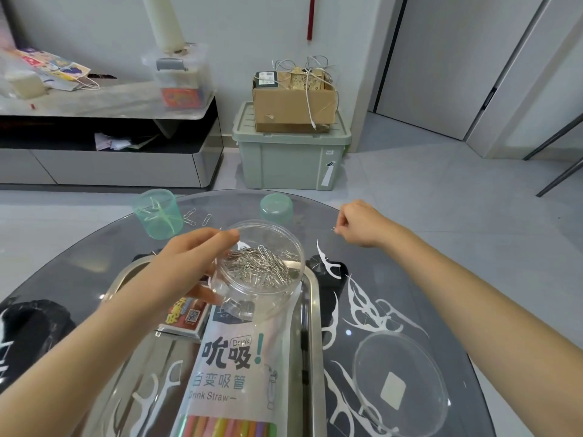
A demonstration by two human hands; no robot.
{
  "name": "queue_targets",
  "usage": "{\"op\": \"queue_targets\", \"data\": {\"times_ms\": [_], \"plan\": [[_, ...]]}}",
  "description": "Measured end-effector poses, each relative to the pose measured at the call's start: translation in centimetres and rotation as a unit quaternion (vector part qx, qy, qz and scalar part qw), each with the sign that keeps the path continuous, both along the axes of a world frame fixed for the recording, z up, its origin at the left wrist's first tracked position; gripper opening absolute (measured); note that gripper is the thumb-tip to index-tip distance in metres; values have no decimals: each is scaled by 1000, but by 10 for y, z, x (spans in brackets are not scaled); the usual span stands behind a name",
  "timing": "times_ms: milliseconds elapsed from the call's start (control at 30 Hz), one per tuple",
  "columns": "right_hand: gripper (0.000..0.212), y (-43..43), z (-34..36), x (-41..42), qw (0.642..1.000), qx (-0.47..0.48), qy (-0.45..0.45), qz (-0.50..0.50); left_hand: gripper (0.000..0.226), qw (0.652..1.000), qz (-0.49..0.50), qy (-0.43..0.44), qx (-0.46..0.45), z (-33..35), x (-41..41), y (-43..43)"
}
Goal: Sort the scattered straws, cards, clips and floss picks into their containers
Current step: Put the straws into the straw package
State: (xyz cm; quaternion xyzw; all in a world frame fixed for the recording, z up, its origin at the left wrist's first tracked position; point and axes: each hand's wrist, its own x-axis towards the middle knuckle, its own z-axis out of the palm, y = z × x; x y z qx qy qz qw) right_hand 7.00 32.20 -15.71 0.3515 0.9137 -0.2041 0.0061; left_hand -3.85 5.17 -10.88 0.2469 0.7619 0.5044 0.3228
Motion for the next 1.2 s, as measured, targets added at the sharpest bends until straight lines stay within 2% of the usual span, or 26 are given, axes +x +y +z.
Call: {"op": "queue_targets", "data": {"times_ms": [67, 133, 267, 333, 467, 533, 633, 733, 800, 867, 933, 1033, 1200], "plan": [[23, 8, 0, 8, 999, -31, 16, -33, 28, 1000, 0, 1, 0, 1, 1, 4], [12, 14, -1, 15, 990, -104, 58, -78, 27, 1000, 2, -1, -1, 0, 2, 7], [15, 18, -13, 24, 962, -167, 154, -148, 28, 1000, -1, 1, -8, -3, 6, 8], [18, 19, -19, 24, 951, -158, 199, -175, 29, 1000, -3, -4, -7, -4, 5, 7], [13, 19, -27, 23, 948, -58, 250, -189, 28, 1000, 2, -12, 2, -2, 3, 6], [12, 21, -28, 24, 947, -19, 259, -192, 28, 1000, 1, -12, 2, -1, 2, 6], [11, 27, -29, 28, 949, -25, 251, -190, 28, 1000, 6, -13, 0, -2, 2, 6], [10, 34, -27, 30, 950, -57, 240, -191, 28, 1000, 11, -20, -1, -2, 3, 5], [6, 39, -25, 29, 937, -82, 265, -214, 28, 1000, 9, -19, -6, -1, 4, 5], [15, 40, -24, 27, 925, -143, 276, -221, 29, 1000, 9, -22, -3, -1, 4, 5], [25, 39, -27, 22, 933, -189, 245, -185, 28, 1000, 9, -24, 0, 1, 5, 7], [18, 35, -30, 13, 946, -159, 242, -150, 28, 1000, 11, -21, 3, 2, 4, 9], [7, 31, -25, 8, 950, -85, 250, -169, 28, 1000, 9, -21, 0, 0, 4, 10]]}}
